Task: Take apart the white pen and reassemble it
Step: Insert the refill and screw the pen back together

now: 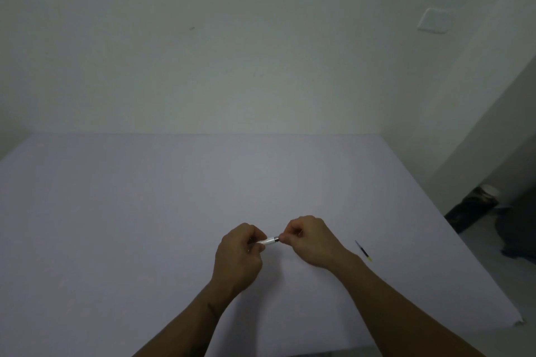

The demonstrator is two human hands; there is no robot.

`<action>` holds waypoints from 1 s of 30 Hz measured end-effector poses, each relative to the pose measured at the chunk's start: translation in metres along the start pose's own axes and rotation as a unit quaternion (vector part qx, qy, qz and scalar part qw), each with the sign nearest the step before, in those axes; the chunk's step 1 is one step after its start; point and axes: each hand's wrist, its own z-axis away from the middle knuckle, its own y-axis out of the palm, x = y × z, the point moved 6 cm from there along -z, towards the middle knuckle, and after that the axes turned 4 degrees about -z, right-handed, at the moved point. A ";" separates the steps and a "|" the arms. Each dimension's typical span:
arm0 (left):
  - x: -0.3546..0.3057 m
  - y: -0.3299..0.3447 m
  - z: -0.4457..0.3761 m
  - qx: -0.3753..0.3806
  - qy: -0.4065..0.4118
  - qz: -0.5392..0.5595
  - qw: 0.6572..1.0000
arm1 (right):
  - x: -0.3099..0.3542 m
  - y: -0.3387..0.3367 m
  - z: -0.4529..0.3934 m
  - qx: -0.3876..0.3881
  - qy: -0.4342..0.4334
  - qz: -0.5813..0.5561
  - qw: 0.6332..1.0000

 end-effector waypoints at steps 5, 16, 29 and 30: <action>0.005 0.000 0.001 -0.003 0.004 -0.007 1.000 | 0.001 0.004 0.004 0.001 -0.006 -0.010 1.000; 0.007 0.000 -0.003 -0.009 0.005 0.000 1.000 | 0.005 0.006 0.003 -0.039 -0.038 0.020 0.998; 0.004 -0.004 -0.004 -0.027 0.031 -0.020 0.999 | 0.008 0.009 0.000 -0.046 -0.056 0.057 0.996; 0.005 -0.005 -0.004 -0.027 0.033 -0.021 0.999 | 0.007 0.009 0.001 -0.044 -0.054 0.054 0.996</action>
